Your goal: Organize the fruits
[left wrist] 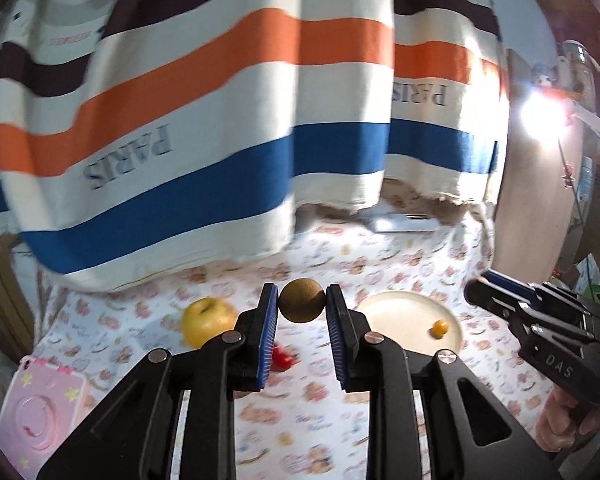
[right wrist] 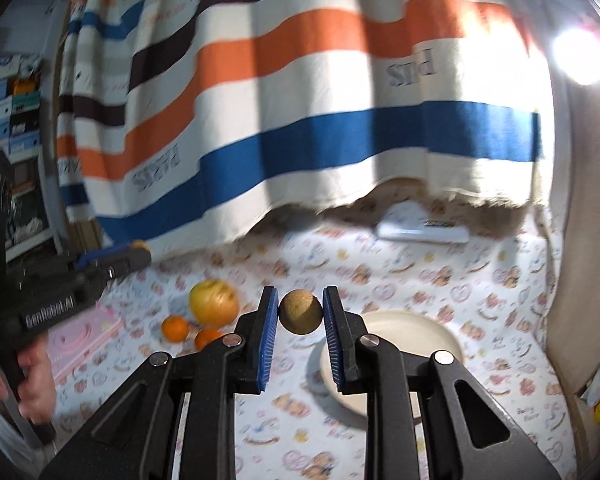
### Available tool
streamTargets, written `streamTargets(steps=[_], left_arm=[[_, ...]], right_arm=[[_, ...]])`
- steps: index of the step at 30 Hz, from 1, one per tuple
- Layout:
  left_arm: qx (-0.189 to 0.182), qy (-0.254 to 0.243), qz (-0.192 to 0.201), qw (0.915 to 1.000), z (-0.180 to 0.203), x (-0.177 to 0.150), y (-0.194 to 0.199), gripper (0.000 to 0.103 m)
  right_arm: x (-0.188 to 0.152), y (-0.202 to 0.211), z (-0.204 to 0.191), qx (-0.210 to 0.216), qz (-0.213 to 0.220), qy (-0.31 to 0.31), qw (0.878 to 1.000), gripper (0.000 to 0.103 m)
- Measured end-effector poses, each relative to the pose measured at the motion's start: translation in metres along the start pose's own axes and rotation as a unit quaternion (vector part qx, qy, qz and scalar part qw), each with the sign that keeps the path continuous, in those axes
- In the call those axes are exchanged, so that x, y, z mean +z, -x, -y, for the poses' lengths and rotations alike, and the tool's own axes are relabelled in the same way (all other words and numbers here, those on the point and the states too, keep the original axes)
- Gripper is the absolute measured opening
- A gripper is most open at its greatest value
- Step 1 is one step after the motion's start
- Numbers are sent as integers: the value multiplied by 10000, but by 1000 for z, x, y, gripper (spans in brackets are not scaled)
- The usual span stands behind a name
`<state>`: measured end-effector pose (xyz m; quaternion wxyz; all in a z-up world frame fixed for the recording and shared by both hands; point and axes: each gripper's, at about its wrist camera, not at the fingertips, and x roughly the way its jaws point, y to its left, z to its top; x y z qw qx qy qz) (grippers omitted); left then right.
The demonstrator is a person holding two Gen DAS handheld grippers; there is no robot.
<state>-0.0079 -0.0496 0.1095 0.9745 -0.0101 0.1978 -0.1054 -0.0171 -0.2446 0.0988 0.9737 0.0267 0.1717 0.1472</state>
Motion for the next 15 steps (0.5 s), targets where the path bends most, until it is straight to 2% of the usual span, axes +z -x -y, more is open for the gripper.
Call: streamTargets(steps=[7,12,15], left_arm=[[-501,-142,-297,9982,52,11,-39,23],[-599,-308,-404,9969,76,15,-63,23],[-609,-462,-630,9951,87,10,-81,23]], right_arm=[[3,-4,46,-336,100,-412,9985,24],[-7,-17,78,-652,-77,-617,9959,24],[-16,-28,97,-728,-256,-805,9938,24]])
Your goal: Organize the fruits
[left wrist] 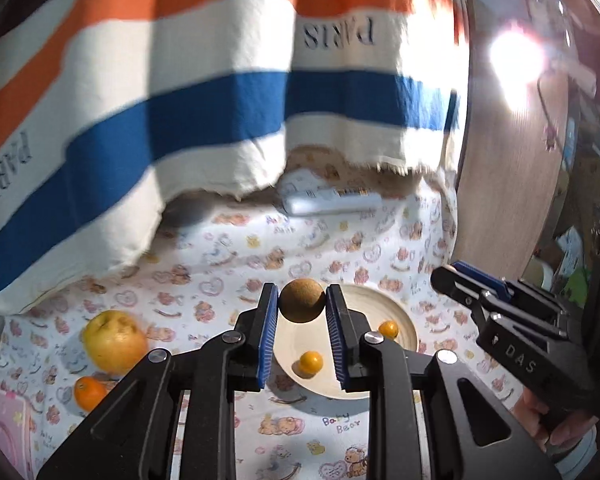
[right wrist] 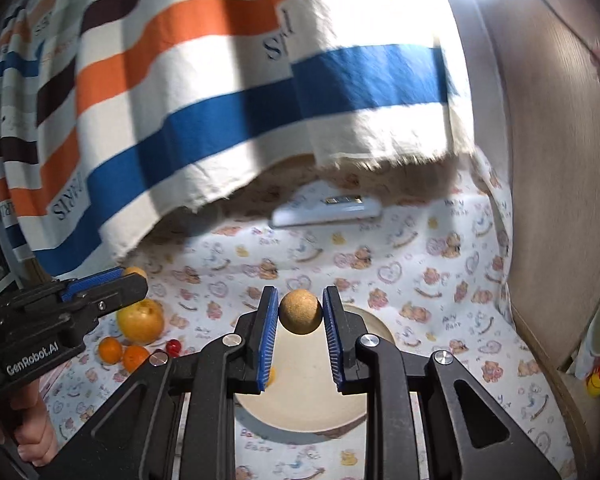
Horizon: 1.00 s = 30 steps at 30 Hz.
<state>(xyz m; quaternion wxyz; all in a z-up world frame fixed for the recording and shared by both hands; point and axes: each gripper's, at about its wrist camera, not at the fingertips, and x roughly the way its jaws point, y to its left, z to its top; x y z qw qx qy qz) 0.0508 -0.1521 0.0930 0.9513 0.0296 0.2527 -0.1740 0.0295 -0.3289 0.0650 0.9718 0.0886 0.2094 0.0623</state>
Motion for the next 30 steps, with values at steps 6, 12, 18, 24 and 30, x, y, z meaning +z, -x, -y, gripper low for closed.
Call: streamTargets(steps=[6,12,18,24,30], left_arm=[[-297,-469,-570,9968,22,-19,-39,23],[-449,-530,-1154,9909,26,-44,-78,23],[-514,-511,-1567,9850,23,-59,-104,23],[-722,-291,-1981,9771,15,-66,-125,23],[-822,-316,-2099,9738,16,-68,-134,23]], right_arm=[[-11,-30,18,-68,-597,-88,9982,24],[-32,-68,23,102,-1520,-139,9882,24],[-41,-78,28,309,-1889,-274,9811,24],[-52,-93,28,113,-2223,-191,9747,24],[-56,-98,29,-27,-2296,-102,9732,24]])
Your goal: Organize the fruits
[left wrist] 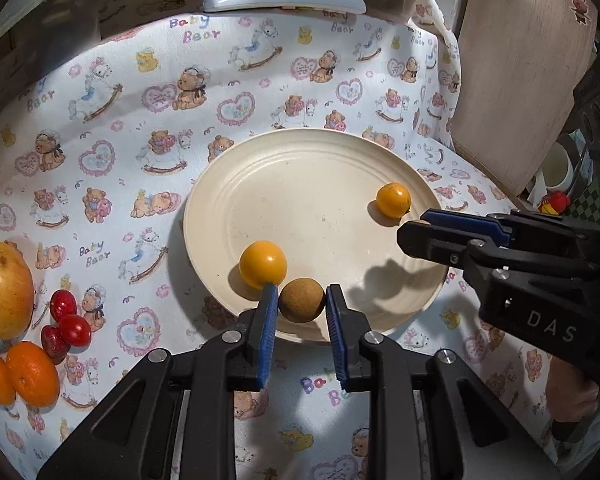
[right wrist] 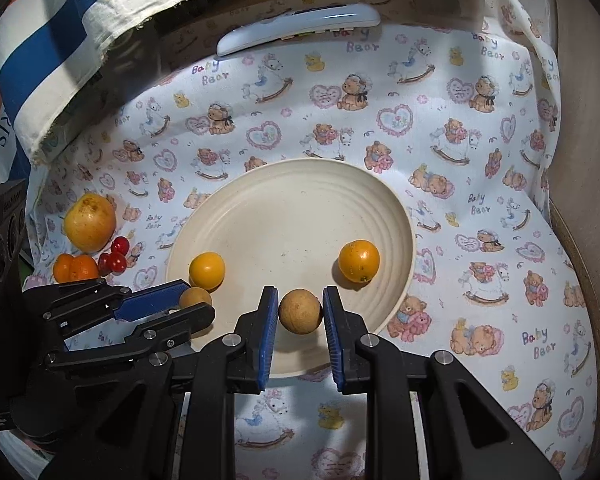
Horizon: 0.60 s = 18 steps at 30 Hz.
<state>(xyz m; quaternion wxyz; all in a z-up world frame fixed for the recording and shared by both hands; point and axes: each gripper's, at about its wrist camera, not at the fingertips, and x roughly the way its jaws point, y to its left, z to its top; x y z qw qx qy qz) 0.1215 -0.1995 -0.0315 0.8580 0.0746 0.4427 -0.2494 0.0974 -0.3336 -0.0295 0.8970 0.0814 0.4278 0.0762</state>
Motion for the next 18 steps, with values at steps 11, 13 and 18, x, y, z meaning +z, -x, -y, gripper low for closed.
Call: streamTargets(steps=[11,13,18], left_arm=[[-43,-55,-11,10000,1,0,-2,24],[-31,-61,-10,10000,2,0,-2,24],[-7,-94,2,10000,1,0,-2,24]], right_arm=[[-2,-10,4,-82,-164,-49,9998,24],[-3,-12,3,-66,-191,-40,9998,24],[-4,-17,3,-113,-282,-28,9995,24]])
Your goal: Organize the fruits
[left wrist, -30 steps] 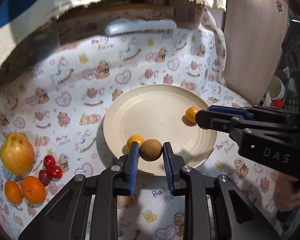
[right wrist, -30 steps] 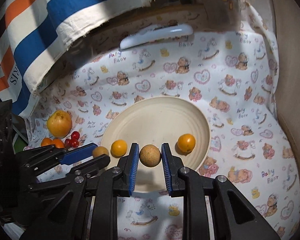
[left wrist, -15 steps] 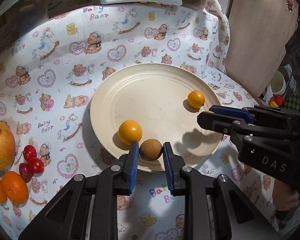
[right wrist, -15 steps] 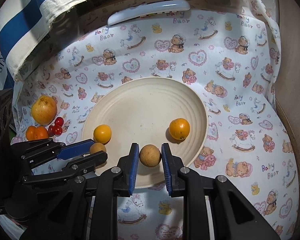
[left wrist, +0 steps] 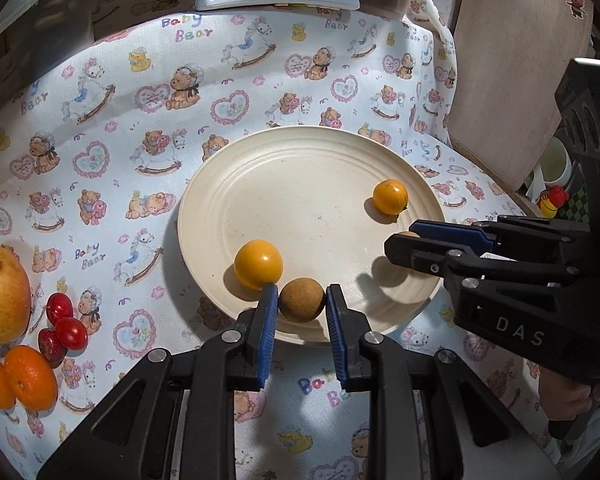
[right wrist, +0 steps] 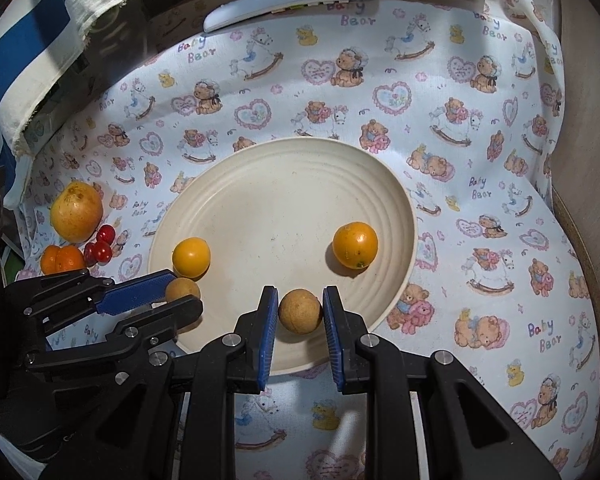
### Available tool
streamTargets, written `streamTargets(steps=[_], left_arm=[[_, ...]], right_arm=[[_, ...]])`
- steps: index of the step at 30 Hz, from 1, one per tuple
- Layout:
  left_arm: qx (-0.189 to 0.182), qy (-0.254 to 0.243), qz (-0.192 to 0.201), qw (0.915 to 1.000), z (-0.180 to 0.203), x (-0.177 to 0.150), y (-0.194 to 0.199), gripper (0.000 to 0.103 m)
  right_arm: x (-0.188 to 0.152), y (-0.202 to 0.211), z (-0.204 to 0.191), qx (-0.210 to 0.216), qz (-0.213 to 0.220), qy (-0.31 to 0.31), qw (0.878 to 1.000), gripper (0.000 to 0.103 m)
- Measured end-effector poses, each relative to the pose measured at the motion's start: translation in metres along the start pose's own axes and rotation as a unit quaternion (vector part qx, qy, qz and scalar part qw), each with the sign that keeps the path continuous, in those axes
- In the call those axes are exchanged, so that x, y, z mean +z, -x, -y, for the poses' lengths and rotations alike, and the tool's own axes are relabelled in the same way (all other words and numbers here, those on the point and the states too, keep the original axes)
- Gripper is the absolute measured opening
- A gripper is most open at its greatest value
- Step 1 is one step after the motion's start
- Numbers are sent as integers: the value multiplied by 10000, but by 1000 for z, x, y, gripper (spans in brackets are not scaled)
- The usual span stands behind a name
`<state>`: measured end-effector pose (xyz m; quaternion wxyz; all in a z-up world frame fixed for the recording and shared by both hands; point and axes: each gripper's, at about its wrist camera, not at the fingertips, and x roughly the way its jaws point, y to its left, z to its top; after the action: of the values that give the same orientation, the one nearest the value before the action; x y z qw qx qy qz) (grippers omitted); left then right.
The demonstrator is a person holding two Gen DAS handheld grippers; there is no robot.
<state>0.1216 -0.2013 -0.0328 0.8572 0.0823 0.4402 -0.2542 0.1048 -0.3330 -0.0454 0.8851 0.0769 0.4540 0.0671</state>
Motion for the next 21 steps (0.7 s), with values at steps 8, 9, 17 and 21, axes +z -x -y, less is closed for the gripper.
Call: streamTargets(steps=[8,9,17,21], left_arm=[[-46,-35,29,10000,0,0,-2,24],[-38,-36,30,10000,0,0,-2,24],[-41,-34,33,10000,0,-1,-2,24],[-27,-48,40,10000,0,-1,-2,24]], right_arm=[[0,-2,1,-29,-30,19,10000,24],[0,-2,1,-30,-22,22,10000,24],[-1,-1,-1,-34,-32,20,10000,24],[-1,1,0,-25,6,22,10000,24]])
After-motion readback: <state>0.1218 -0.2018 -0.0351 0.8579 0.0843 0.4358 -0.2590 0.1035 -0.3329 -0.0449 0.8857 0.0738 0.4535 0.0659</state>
